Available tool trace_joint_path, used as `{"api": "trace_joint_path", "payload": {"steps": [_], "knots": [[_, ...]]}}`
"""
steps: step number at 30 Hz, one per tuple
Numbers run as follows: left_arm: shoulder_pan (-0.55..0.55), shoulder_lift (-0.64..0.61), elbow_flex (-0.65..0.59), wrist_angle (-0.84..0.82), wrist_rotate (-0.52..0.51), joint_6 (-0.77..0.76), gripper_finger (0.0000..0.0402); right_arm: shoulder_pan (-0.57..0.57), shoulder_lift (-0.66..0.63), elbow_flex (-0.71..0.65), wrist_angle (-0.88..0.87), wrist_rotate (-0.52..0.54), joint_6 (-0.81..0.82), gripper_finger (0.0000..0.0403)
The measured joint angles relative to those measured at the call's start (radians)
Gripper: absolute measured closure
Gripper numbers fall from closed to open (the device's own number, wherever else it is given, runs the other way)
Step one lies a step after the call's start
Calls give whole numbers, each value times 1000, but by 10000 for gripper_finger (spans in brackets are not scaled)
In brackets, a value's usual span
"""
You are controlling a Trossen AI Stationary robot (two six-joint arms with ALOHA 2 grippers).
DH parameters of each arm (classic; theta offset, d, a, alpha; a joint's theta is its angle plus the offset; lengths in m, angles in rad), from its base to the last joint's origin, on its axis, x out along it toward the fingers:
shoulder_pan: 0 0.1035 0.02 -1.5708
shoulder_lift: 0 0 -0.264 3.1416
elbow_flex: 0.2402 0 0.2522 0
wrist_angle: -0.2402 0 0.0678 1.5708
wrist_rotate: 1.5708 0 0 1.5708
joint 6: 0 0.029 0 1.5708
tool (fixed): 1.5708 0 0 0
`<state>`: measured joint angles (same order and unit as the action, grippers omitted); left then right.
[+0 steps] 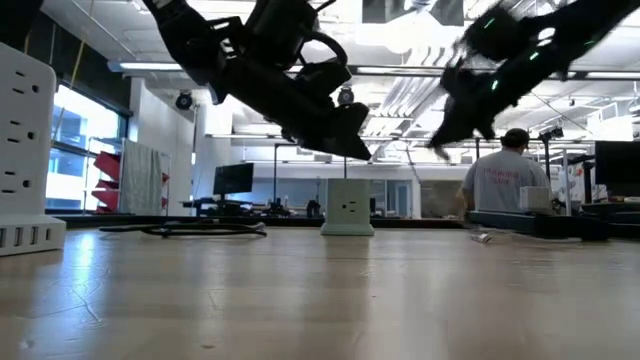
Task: Insert USB
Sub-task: Insert the top white charger cable into the white charger adapter on the black outlet extension
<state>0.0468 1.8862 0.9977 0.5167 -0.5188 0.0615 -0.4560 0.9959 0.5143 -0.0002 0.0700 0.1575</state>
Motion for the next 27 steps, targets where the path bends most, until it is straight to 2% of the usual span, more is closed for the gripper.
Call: {"api": "trace_joint_path", "payload": {"steps": [2, 6, 9, 11, 15, 21, 27], "knots": [[17, 0, 0, 57, 53, 0, 271, 63, -77, -56, 104, 25, 21, 403], [41, 0, 0, 206, 233, 20, 271, 195, -184, -126, 269, 124, 20, 403], [45, 9, 1, 285, 282, 104, 271, 291, -209, -156, 329, 205, 3, 403], [51, 28, 1, 355, 303, 151, 271, 346, -207, -158, 391, 258, -26, 403], [67, 81, 39, 455, 394, 178, 271, 425, -164, -158, 504, 272, -83, 403], [78, 166, 173, 465, 487, 128, 270, 494, -90, -158, 610, 256, -113, 403], [74, 220, 247, 450, 488, 167, 270, 539, -71, -157, 641, 297, -140, 403]]}}
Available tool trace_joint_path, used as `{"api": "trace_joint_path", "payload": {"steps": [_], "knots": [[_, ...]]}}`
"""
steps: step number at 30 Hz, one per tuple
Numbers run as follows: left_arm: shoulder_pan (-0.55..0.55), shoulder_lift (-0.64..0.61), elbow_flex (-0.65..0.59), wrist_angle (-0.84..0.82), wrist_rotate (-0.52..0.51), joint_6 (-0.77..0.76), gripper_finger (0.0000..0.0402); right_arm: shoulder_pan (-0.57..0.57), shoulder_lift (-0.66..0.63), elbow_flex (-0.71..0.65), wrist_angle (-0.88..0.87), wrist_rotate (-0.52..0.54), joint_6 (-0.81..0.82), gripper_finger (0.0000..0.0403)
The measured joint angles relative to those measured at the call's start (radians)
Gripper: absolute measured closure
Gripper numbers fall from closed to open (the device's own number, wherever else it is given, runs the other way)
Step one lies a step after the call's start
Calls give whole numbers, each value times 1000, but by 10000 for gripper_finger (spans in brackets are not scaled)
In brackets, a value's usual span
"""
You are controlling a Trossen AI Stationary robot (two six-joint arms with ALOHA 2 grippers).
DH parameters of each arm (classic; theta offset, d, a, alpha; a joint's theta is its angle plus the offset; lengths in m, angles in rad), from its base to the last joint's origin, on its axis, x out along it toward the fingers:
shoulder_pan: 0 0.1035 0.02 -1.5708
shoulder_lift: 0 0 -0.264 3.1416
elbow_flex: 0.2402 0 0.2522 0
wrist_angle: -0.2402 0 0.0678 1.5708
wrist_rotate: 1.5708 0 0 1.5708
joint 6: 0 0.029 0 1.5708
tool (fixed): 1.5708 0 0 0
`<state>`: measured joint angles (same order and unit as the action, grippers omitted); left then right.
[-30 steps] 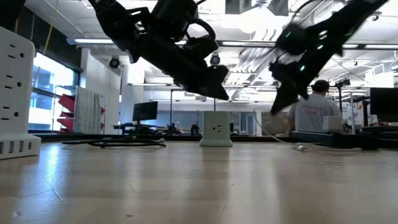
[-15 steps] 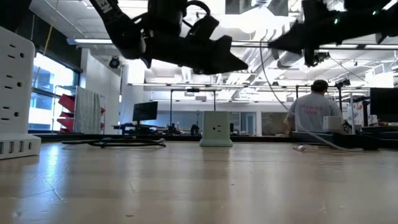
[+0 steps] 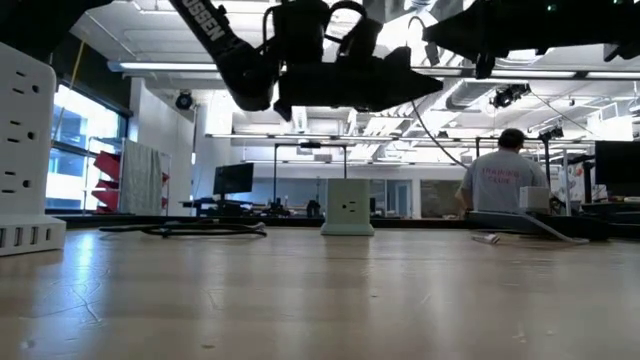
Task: Insert USB
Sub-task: Insert the top white charger cable into the white charger adapter on the black outlet extension
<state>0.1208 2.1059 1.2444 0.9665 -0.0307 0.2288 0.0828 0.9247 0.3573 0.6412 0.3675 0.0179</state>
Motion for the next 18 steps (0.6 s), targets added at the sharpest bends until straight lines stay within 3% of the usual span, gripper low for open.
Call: {"api": "trace_joint_path", "payload": {"steps": [3, 9, 18], "knots": [[0, 0, 0, 0, 24, -14, 270, 12, -1, 0, 3, 9, -20, 403], [-8, -1, -5, -17, 172, -17, 270, 25, -1, 0, -16, 65, -66, 403], [-2, -1, -5, -13, 140, -96, 270, 25, -1, 0, -95, 66, -36, 403]]}}
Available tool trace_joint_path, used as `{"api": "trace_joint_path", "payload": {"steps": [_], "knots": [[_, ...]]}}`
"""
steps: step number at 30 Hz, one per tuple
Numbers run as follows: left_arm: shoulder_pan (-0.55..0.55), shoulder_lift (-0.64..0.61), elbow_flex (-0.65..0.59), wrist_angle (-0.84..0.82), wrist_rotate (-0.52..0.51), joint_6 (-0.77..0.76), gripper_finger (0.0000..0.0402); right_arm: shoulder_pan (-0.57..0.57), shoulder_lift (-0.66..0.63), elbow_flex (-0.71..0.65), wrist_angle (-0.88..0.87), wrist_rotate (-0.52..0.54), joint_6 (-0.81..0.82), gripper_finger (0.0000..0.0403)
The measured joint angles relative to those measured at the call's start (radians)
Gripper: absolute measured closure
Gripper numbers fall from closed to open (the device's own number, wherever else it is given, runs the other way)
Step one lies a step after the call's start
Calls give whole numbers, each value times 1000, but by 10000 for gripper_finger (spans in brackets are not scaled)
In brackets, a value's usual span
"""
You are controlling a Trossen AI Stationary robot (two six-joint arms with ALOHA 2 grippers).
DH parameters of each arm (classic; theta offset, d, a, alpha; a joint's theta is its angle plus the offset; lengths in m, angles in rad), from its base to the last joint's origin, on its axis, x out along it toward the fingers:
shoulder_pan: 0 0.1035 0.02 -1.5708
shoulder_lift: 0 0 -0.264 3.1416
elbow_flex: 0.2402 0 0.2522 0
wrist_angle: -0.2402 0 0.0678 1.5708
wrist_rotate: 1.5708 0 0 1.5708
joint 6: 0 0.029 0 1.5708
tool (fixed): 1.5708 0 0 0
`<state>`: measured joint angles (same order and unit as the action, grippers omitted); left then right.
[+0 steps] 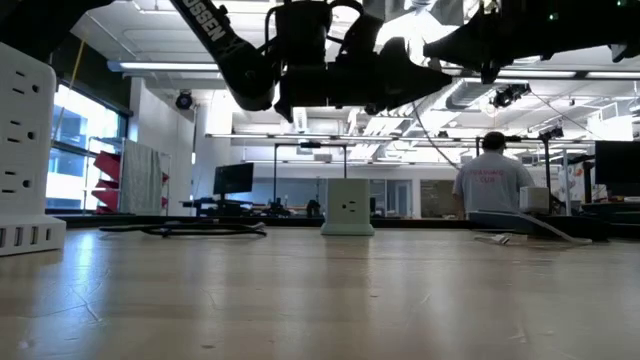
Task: Insert USB
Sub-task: Insert the top white charger cable into the white charger adapter on the black outlet extension
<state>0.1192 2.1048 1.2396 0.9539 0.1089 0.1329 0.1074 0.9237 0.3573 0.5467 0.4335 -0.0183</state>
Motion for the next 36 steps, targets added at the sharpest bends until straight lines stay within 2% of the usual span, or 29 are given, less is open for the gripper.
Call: {"api": "trace_joint_path", "payload": {"steps": [7, 14, 19, 23, 29, 33, 36], "knots": [[-1, 0, 0, 13, 0, -18, 284, 0, 0, 0, -7, 0, 0, 403], [-3, 0, 0, 8, 1, -20, 388, 0, -1, 0, -42, -4, 29, 403], [-2, -8, 1, -78, 24, -46, 397, 0, -1, 0, -107, -5, 23, 403], [-2, -21, 38, -237, 20, -38, 398, 0, -2, 1, -179, -4, -23, 397], [-6, -21, 118, -455, -15, 28, 400, -3, -2, 2, -274, -26, -17, 337], [-12, -21, 145, -513, -19, 61, 400, -3, -2, 2, -308, -25, -12, 300], [-14, -21, 153, -535, -21, 69, 401, -3, -3, 2, -333, -24, -3, 292]]}}
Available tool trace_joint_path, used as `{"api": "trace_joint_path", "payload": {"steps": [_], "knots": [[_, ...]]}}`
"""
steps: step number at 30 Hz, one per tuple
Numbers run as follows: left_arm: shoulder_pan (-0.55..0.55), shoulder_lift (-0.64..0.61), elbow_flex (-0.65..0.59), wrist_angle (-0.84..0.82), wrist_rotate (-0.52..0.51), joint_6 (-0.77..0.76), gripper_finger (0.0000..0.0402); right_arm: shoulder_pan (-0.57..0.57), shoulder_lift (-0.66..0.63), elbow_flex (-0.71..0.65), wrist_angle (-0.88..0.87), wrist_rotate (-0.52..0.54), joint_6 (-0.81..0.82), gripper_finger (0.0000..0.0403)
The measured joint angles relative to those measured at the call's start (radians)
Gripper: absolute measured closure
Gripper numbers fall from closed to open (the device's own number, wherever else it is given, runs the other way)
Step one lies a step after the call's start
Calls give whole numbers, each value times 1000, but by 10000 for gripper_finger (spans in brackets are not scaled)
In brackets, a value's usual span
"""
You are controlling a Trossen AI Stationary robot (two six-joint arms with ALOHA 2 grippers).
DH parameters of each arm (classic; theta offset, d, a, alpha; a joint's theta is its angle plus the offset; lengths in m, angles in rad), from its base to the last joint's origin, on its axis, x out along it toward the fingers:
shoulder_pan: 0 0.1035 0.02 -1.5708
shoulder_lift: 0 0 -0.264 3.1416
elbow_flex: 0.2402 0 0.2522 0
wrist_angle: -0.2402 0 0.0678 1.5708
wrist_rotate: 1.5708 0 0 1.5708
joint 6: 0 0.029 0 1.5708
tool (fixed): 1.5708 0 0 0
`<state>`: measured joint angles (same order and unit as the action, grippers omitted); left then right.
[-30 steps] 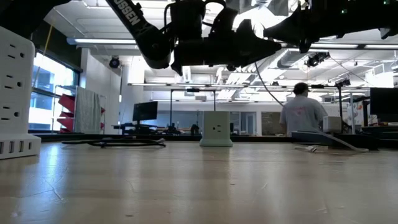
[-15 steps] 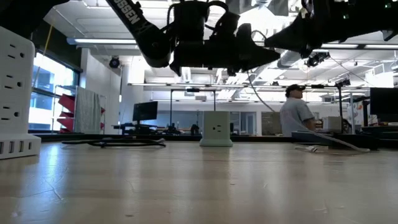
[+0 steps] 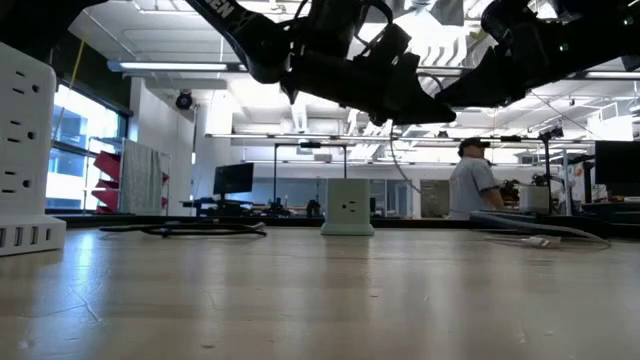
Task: Insert USB
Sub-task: Insert the top white charger cable into the white charger adapter on the black outlet extension
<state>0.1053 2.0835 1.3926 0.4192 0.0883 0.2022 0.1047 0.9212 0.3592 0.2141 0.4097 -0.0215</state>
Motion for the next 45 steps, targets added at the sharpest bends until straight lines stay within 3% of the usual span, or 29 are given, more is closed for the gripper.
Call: {"api": "trace_joint_path", "payload": {"steps": [5, 11, 17, 24, 30, 34, 39, 45], "knots": [[-1, 0, -1, -21, 6, 1, 401, 0, 0, 0, -37, -1, 29, 312], [-2, 0, -1, -46, 12, 7, 401, 0, 1, 0, -52, -2, 75, 392], [-1, -5, 2, -71, -13, 9, 373, 0, -10, -1, -44, 50, 175, 400], [-4, -75, -1, -341, -90, 1, 318, 3, -130, -2, -104, 188, 301, 402], [-26, -146, -45, -557, -291, -78, 313, 41, -259, -1, -243, 345, 451, 402], [-75, -190, -144, -601, -449, -181, 321, 68, -295, 71, -556, 451, 659, 403], [-148, -234, -301, -549, -706, -351, 329, 77, -229, 201, -949, 481, 948, 403], [-237, -253, -481, -286, -963, -452, 333, 53, -61, 260, -1276, 392, 1306, 403]]}}
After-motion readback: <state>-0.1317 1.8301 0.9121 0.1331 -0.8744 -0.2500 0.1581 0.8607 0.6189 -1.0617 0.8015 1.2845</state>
